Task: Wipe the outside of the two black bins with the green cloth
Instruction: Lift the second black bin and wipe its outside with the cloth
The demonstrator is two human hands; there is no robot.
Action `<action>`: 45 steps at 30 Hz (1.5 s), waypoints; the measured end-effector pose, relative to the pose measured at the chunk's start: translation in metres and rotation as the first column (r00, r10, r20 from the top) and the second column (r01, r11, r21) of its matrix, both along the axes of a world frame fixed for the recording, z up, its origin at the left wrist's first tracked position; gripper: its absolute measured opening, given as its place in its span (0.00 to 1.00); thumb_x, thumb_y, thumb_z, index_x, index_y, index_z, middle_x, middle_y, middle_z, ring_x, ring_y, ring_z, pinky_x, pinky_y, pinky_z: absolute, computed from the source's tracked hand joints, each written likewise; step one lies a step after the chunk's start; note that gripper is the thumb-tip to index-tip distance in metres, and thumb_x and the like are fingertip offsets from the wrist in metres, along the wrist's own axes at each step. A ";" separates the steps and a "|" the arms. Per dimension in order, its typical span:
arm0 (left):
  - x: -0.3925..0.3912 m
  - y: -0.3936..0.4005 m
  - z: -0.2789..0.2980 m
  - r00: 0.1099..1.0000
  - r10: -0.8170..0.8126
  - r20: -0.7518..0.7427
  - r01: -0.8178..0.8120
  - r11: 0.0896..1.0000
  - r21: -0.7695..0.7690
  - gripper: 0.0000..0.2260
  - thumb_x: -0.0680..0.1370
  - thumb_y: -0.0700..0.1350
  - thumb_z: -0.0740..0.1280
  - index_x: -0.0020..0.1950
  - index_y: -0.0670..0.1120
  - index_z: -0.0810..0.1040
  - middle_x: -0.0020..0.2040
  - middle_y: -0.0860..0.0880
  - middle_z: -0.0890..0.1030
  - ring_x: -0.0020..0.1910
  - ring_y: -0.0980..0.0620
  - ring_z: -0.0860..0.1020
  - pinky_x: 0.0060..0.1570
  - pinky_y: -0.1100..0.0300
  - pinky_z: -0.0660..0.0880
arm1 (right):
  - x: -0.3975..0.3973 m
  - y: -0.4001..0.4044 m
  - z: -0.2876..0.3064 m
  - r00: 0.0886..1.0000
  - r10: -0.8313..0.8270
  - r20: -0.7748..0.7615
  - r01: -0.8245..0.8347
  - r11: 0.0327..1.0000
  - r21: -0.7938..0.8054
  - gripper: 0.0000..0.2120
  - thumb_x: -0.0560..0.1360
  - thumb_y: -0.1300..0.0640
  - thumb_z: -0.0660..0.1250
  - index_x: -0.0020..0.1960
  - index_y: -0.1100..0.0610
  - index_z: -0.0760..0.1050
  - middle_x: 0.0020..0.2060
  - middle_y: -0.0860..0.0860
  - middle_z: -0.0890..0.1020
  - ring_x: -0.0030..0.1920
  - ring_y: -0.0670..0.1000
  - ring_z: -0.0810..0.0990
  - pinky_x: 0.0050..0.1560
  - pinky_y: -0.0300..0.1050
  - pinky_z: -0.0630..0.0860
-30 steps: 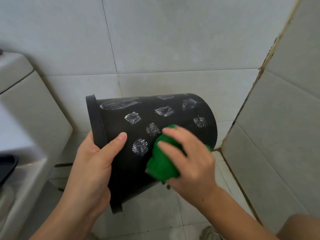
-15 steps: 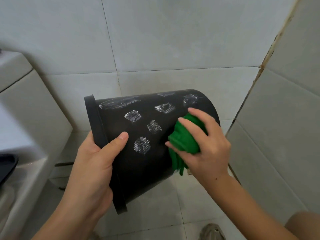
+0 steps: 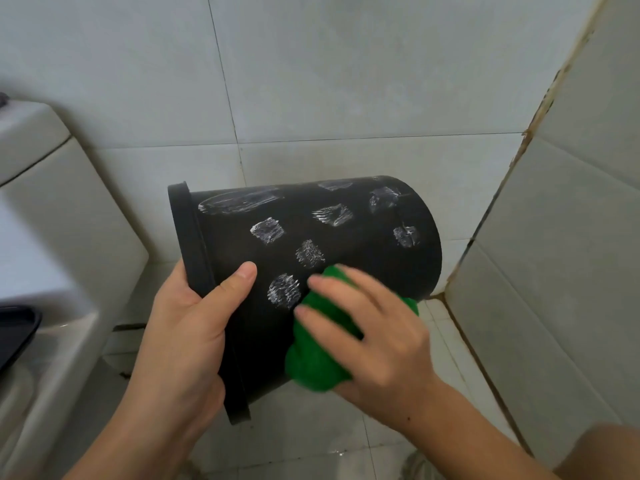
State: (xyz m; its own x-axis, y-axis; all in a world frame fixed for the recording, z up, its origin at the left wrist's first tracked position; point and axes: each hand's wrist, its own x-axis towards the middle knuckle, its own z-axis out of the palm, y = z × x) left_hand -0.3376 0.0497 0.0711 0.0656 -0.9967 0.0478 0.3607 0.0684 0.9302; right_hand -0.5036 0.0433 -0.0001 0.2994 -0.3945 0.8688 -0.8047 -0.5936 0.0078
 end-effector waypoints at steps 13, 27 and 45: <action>-0.001 0.000 -0.007 1.000 -0.009 0.014 0.009 1.000 -0.015 0.17 0.69 0.41 0.66 0.58 0.43 0.79 0.49 0.44 0.86 0.45 0.47 0.85 0.38 0.60 0.80 | -0.012 -0.010 0.001 0.997 -0.032 0.072 0.026 0.996 0.086 0.20 0.66 0.55 0.80 0.55 0.61 0.83 0.58 0.58 0.81 0.59 0.59 0.80 0.60 0.51 0.77; -0.005 -0.001 -0.018 0.992 -0.001 0.129 0.005 1.000 -0.028 0.17 0.69 0.41 0.73 0.58 0.47 0.79 0.49 0.49 0.86 0.49 0.50 0.85 0.45 0.61 0.81 | 0.002 -0.013 0.005 0.945 -0.003 0.327 -0.060 0.981 0.184 0.25 0.66 0.52 0.80 0.56 0.62 0.77 0.60 0.56 0.80 0.62 0.53 0.79 0.62 0.47 0.76; -0.009 0.003 -0.026 0.986 -0.016 0.165 0.023 0.999 -0.035 0.15 0.71 0.45 0.72 0.58 0.49 0.80 0.51 0.50 0.86 0.52 0.49 0.84 0.49 0.54 0.78 | -0.008 -0.015 0.010 0.972 0.101 0.212 -0.149 0.963 0.223 0.19 0.66 0.52 0.80 0.52 0.60 0.82 0.58 0.56 0.81 0.58 0.53 0.80 0.55 0.50 0.79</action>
